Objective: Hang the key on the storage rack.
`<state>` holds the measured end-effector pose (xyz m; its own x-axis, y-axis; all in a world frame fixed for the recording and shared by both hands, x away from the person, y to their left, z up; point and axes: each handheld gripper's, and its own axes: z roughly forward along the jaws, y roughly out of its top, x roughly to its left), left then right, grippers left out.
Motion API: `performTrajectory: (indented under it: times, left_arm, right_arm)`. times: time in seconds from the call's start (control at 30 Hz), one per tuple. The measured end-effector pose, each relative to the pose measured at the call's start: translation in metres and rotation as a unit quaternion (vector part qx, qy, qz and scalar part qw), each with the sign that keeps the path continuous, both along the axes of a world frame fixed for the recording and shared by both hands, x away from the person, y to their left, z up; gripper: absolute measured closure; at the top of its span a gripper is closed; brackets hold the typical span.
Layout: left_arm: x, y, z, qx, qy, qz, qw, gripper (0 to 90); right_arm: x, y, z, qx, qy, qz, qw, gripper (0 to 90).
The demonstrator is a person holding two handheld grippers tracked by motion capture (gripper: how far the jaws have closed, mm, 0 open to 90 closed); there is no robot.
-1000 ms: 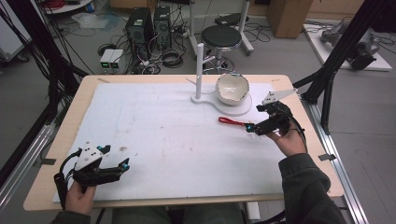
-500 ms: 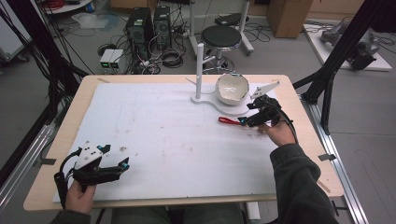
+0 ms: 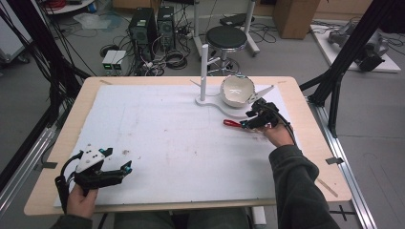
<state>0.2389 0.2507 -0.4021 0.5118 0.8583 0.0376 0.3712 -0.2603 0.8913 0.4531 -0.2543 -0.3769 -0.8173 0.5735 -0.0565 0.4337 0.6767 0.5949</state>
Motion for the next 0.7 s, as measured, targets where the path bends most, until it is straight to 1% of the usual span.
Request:
performTrajectory:
  times: [0.03, 0.07, 0.1, 0.17, 0.2, 0.23, 0.3, 0.37, 0.5, 0.53, 0.57, 0.6, 0.63, 0.67, 0.7]
  left_arm:
    - [0.000, 0.000, 0.000, 0.000, 0.000, 0.000, 1.0000, 19.8]
    - [0.000, 0.000, 0.000, 0.000, 0.000, 0.000, 1.0000, 19.8]
    - [0.000, 0.000, 0.000, 0.001, 0.000, -0.001, 1.0000, 19.8]
    - [0.000, -0.001, 0.000, -0.001, 0.000, 0.000, 1.0000, 19.8]
    - [0.000, -0.001, 0.000, 0.000, -0.001, -0.001, 1.0000, 19.8]
    - [0.000, -0.001, 0.000, 0.000, -0.001, -0.001, 1.0000, 19.8]
    - [0.000, -0.001, 0.000, -0.001, -0.001, 0.000, 1.0000, 19.8]
    - [0.000, 0.000, 0.000, 0.001, 0.000, 0.000, 1.0000, 19.8]
    - [0.001, 0.000, 0.000, 0.002, 0.000, 0.000, 1.0000, 19.8]
    - [0.001, 0.000, 0.000, 0.002, 0.000, 0.000, 1.0000, 19.8]
    - [0.001, 0.000, 0.000, 0.002, 0.000, 0.000, 1.0000, 19.8]
    - [0.001, 0.000, 0.000, 0.002, 0.000, 0.000, 1.0000, 19.8]
    - [0.001, 0.000, 0.000, 0.001, -0.001, 0.001, 1.0000, 19.8]
    - [0.001, 0.000, 0.000, 0.002, -0.001, 0.001, 1.0000, 19.8]
    - [0.001, 0.000, 0.000, 0.001, 0.000, 0.003, 1.0000, 19.8]
  right_arm:
    - [0.000, 0.000, 0.000, 0.000, 0.000, 0.000, 1.0000, 45.2]
    - [0.002, 0.000, -0.004, -0.008, 0.006, -0.001, 0.9999, 46.5]
    - [0.003, 0.001, -0.005, -0.014, 0.008, -0.002, 0.9999, 46.9]
    - [0.004, 0.002, -0.007, -0.019, 0.011, -0.002, 0.9998, 48.0]
    - [0.006, 0.004, -0.010, -0.029, 0.014, -0.002, 0.9995, 50.0]
    - [0.006, 0.004, -0.010, -0.029, 0.014, -0.002, 0.9995, 50.0]
    - [0.009, 0.005, -0.015, -0.041, 0.025, 0.002, 0.9988, 53.0]
    - [0.009, 0.006, -0.018, -0.052, 0.027, 0.004, 0.9983, 55.2]
    - [0.011, 0.007, -0.021, -0.057, 0.025, 0.005, 0.9980, 58.7]
    - [0.011, 0.008, -0.021, -0.065, 0.024, 0.002, 0.9976, 59.2]
    - [0.011, 0.008, -0.021, -0.065, 0.024, 0.002, 0.9976, 59.2]
    - [0.012, 0.007, -0.021, -0.070, 0.018, 0.001, 0.9974, 59.9]
    - [0.013, 0.007, -0.022, -0.068, 0.019, -0.002, 0.9975, 61.0]
    - [0.014, 0.007, -0.023, -0.067, 0.024, 0.002, 0.9974, 62.8]
    - [0.014, 0.007, -0.023, -0.067, 0.024, 0.002, 0.9974, 62.8]
